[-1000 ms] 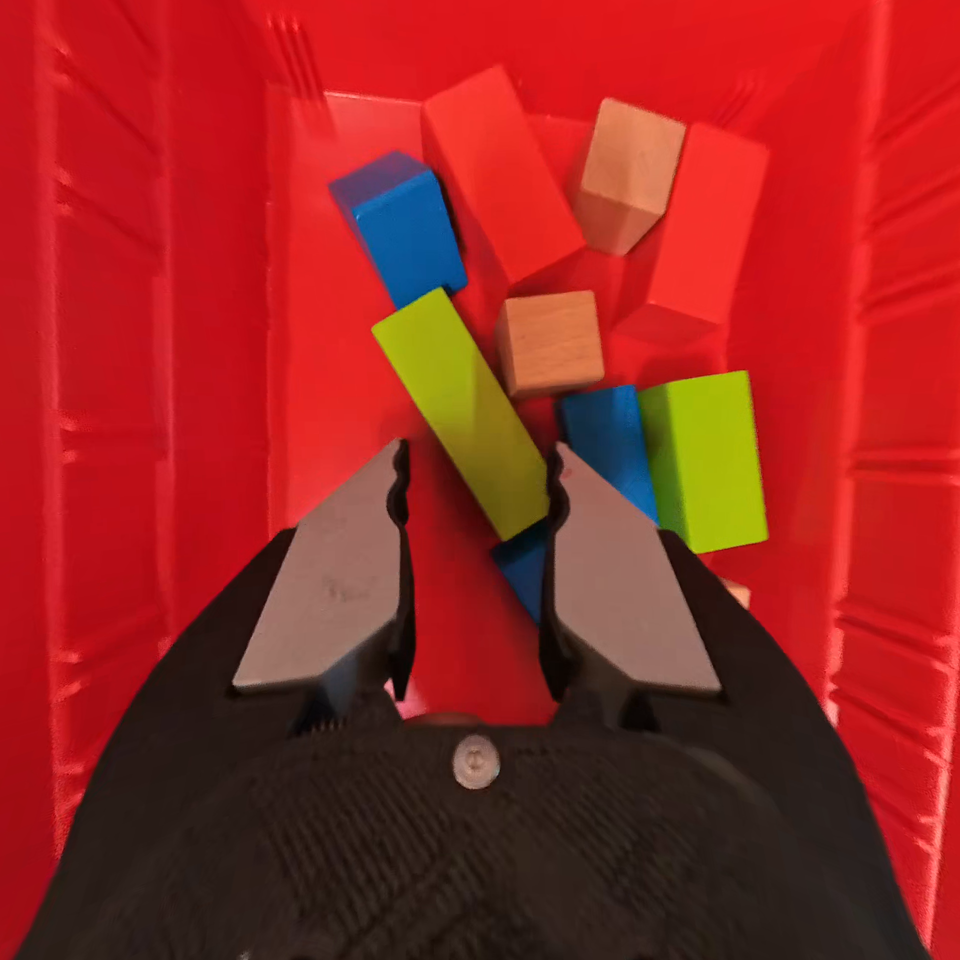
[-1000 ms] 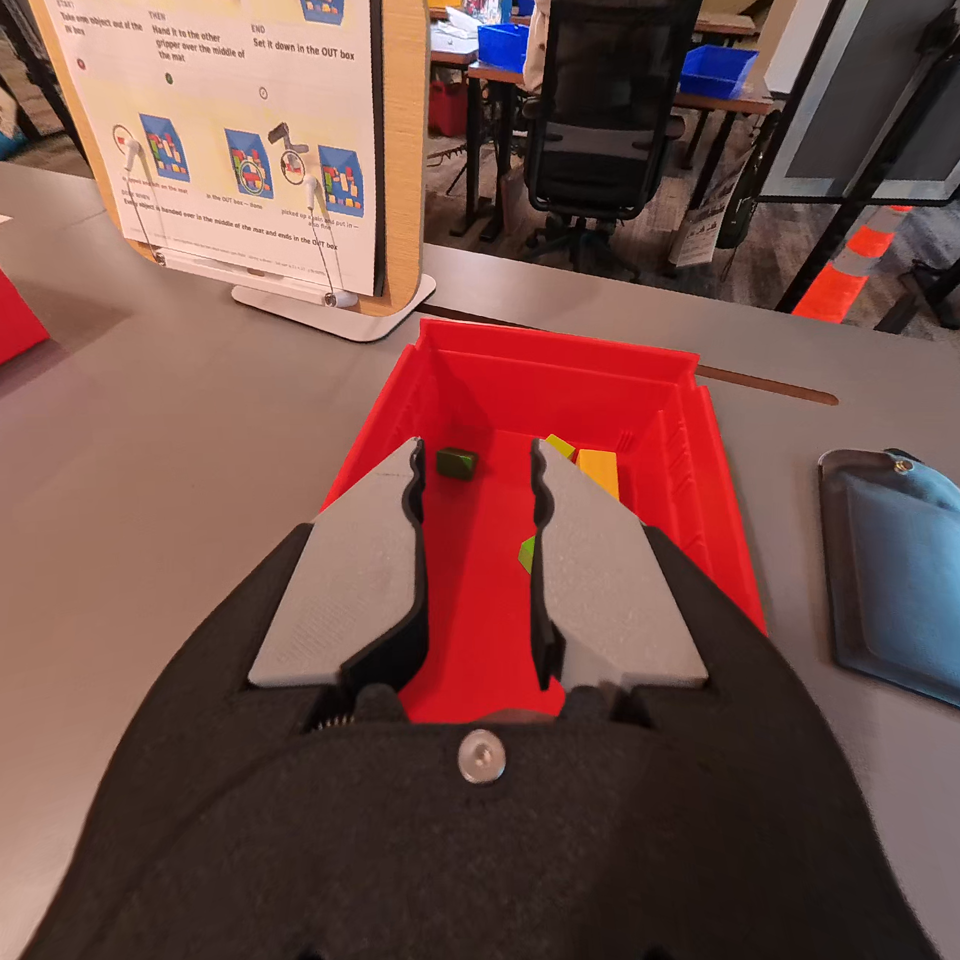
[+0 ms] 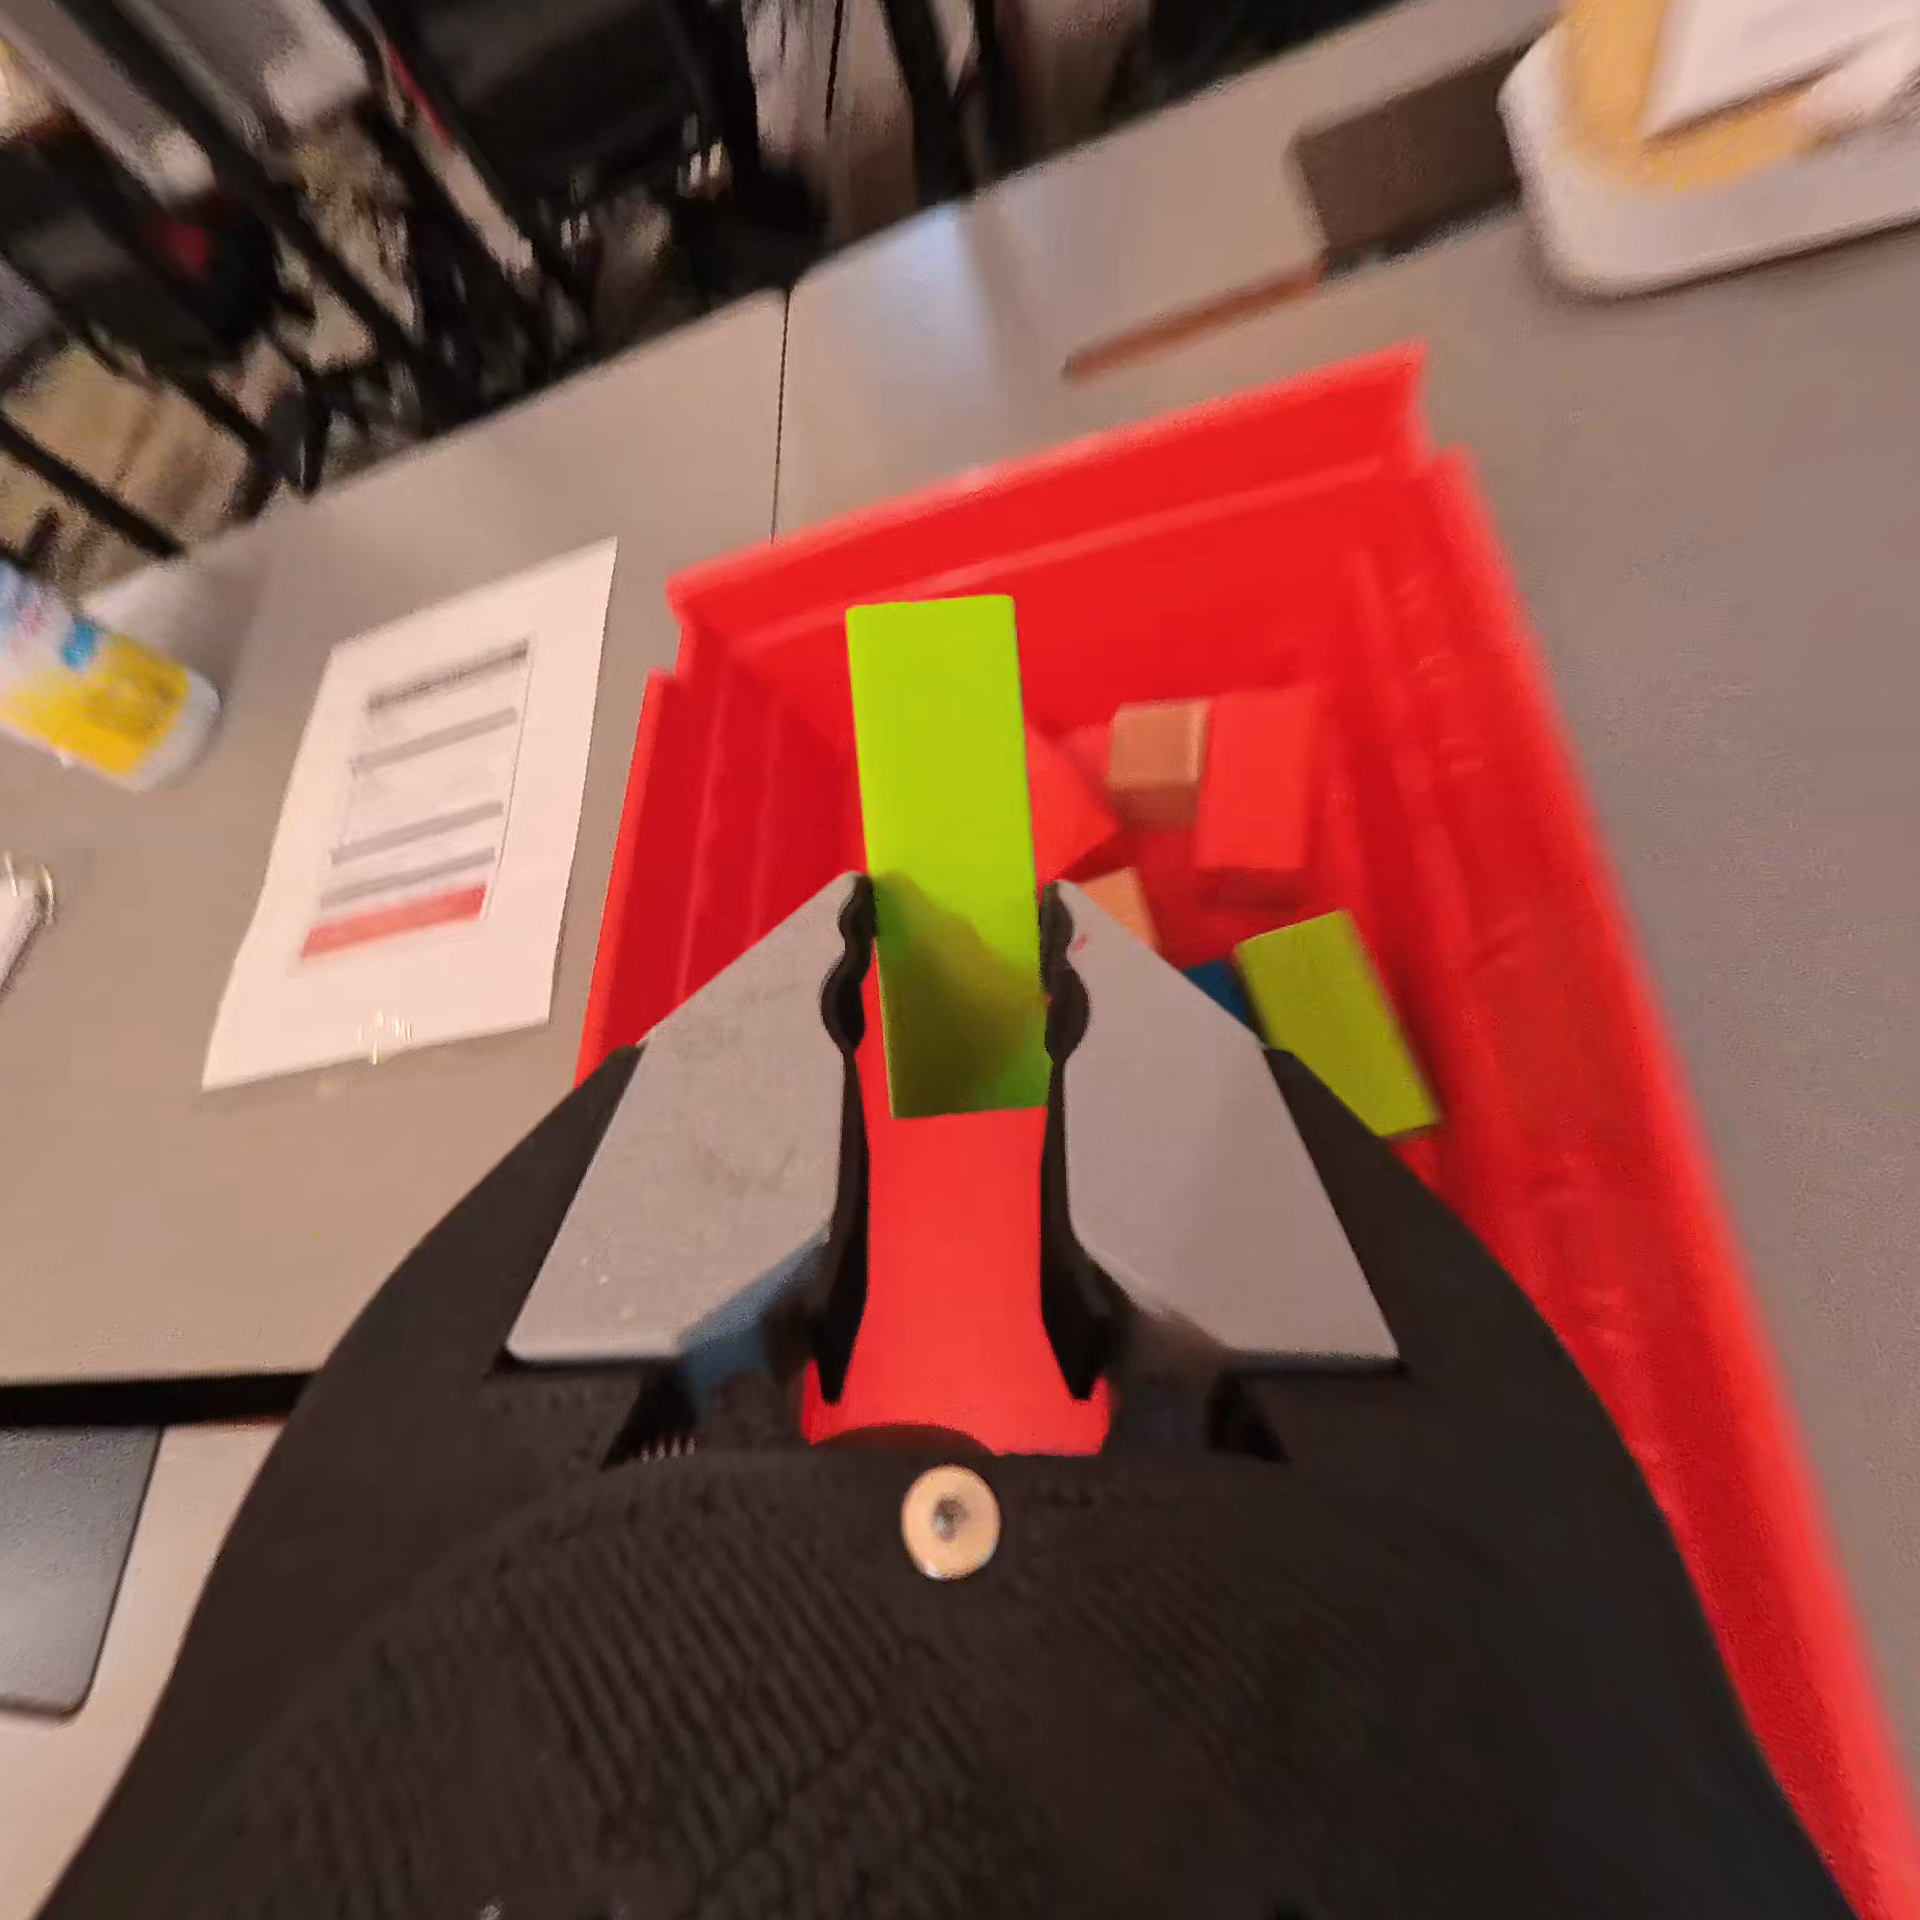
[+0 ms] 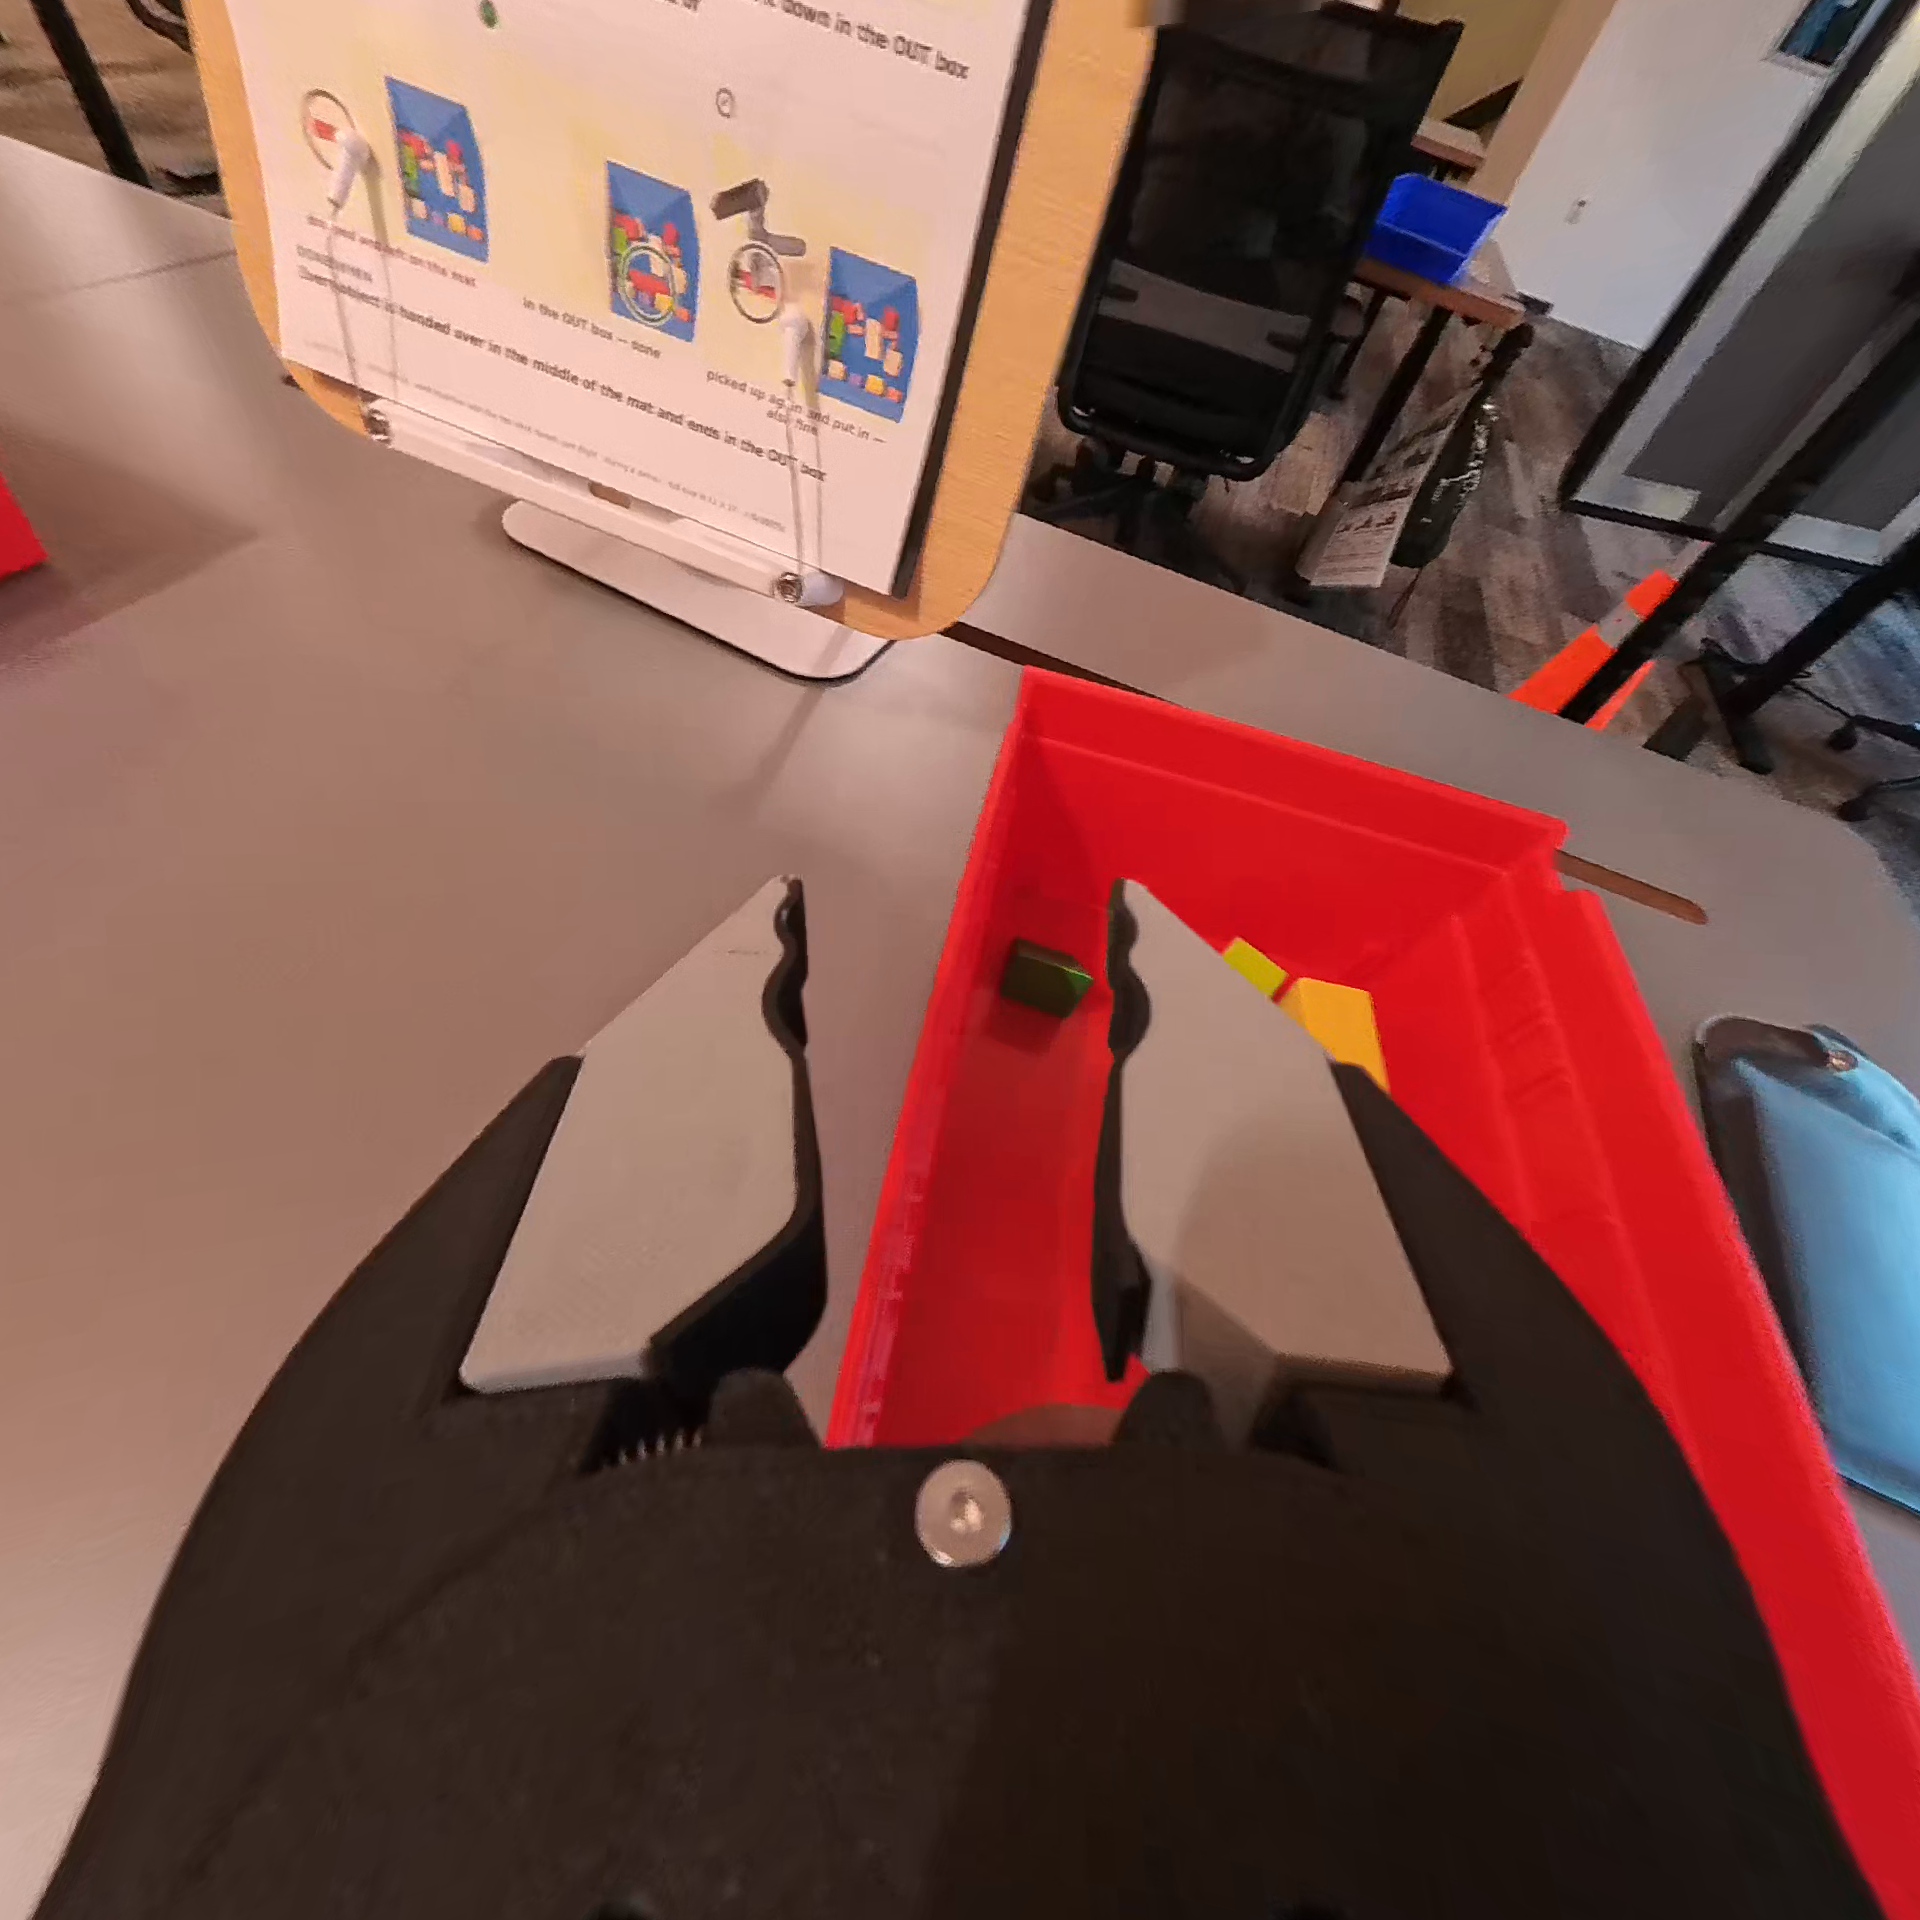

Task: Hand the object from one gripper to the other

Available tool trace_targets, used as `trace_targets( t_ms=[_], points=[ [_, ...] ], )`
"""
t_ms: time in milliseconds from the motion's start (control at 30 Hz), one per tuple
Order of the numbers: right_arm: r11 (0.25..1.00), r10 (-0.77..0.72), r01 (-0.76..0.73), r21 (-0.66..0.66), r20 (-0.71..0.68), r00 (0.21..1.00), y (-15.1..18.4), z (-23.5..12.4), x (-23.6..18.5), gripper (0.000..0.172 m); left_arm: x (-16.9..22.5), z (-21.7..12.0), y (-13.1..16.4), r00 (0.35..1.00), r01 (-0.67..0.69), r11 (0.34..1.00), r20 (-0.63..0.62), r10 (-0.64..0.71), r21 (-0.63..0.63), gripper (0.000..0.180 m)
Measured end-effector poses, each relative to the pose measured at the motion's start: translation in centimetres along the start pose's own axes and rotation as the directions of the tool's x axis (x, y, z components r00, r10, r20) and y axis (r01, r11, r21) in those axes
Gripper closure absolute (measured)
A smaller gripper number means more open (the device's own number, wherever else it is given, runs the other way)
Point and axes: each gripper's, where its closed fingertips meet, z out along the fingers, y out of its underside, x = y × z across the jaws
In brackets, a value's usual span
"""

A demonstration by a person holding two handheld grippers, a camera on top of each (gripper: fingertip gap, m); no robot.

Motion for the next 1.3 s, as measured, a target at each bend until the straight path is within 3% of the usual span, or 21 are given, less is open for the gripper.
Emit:
trace_targets(
  t_ms=[67, 133, 233, 333, 433, 567, 600, 667, 767, 800, 867, 933, 1000, 1033, 1100, 1200, 1300],
  points=[
    [1.0, 0.004, -0.005, 0.016, 0.05, 0.999, -0.4, -0.2, -1.1, 0.116, 3.0, -2.8, -3.4, 0.996, -0.02, 0.992, -0.081, 0.03, 0.124, 0.153],
    [0.999, -0.008, 0.002, 0.044, 0.131, 0.991, -1.0, -0.6, -2.9, 0.116, 8.3, -6.2, -6.9, 0.961, 0.029, 0.966, -0.274, 0.044, 0.257, 0.152],
    [0.991, -0.016, -0.035, 0.125, 0.385, 0.923, -2.8, -2.7, -7.7, 0.116, 17.4, -11.9, -10.3, 0.821, 0.113, 0.913, -0.555, 0.136, 0.392, 0.152],
    [0.966, -0.002, -0.177, 0.188, 0.69, 0.724, -5.2, -6.7, -12.9, 0.119, 25.6, -17.0, -11.5, 0.649, 0.164, 0.868, -0.714, 0.263, 0.469, 0.152],
    [0.944, -0.024, -0.27, 0.187, 0.858, 0.512, -6.4, -10.4, -16.1, 0.115, 31.5, -20.6, -11.3, 0.489, 0.212, 0.851, -0.806, 0.334, 0.481, 0.152],
    [0.922, -0.039, -0.339, 0.185, 0.918, 0.395, -7.3, -12.4, -17.3, 0.116, 35.1, -23.4, -10.8, 0.299, 0.287, 0.856, -0.889, 0.346, 0.43, 0.153],
    [0.922, -0.033, -0.347, 0.172, 0.928, 0.372, -7.3, -12.6, -17.5, 0.118, 35.6, -23.8, -10.6, 0.268, 0.289, 0.859, -0.897, 0.352, 0.423, 0.153],
    [0.922, -0.035, -0.353, 0.157, 0.944, 0.328, -7.2, -13.0, -18.0, 0.138, 36.5, -24.1, -10.0, 0.223, 0.281, 0.864, -0.904, 0.365, 0.418, 0.153],
    [0.916, -0.053, -0.377, 0.139, 0.972, 0.23, -7.3, -14.0, -18.8, 0.14, 37.2, -25.1, -9.4, 0.114, 0.316, 0.87, -0.926, 0.36, 0.377, 0.153],
    [0.914, -0.055, -0.379, 0.142, 0.972, 0.23, -7.3, -14.0, -18.9, 0.141, 37.2, -25.0, -9.2, 0.09, 0.326, 0.875, -0.933, 0.348, 0.357, 0.153],
    [0.926, -0.052, -0.34, 0.167, 0.945, 0.323, -7.1, -12.7, -19.0, 0.141, 37.2, -23.6, -9.1, 0.111, 0.328, 0.888, -0.946, 0.303, 0.323, 0.153],
    [0.947, -0.045, -0.25, 0.205, 0.849, 0.526, -6.4, -10.0, -18.1, 0.141, 36.7, -21.0, -9.1, 0.207, 0.314, 0.902, -0.949, 0.24, 0.297, 0.153],
    [0.969, -0.076, -0.07, 0.237, 0.554, 0.829, -5.3, -6.0, -14.2, 0.141, 36.0, -19.0, -8.7, 0.258, 0.298, 0.92, -0.949, 0.18, 0.255, 0.15],
    [0.97, -0.139, 0.056, 0.235, 0.353, 0.925, -4.7, -4.6, -11.6, 0.141, 35.4, -17.9, -8.6, 0.298, 0.297, 0.927, -0.945, 0.138, 0.229, 0.149],
    [0.961, -0.233, 0.219, 0.172, 0.066, 0.97, -3.8, -3.2, -7.4, 0.141, 34.1, -16.1, -8.3, 0.382, 0.294, 0.934, -0.921, 0.078, 0.201, 0.149],
    [0.978, -0.196, 0.194, 0.082, 0.018, 0.981, -2.5, -2.3, -4.5, 0.141, 32.0, -14.7, -7.5, 0.51, 0.24, 0.944, -0.857, 0.076, 0.227, 0.149],
    [0.991, -0.134, 0.134, -0.007, -0.074, 0.988, -0.9, -2.6, 1.1, 0.141, 27.6, -13.5, -6.0, 0.702, 0.13, 0.954, -0.704, 0.103, 0.269, 0.149]
  ],
)
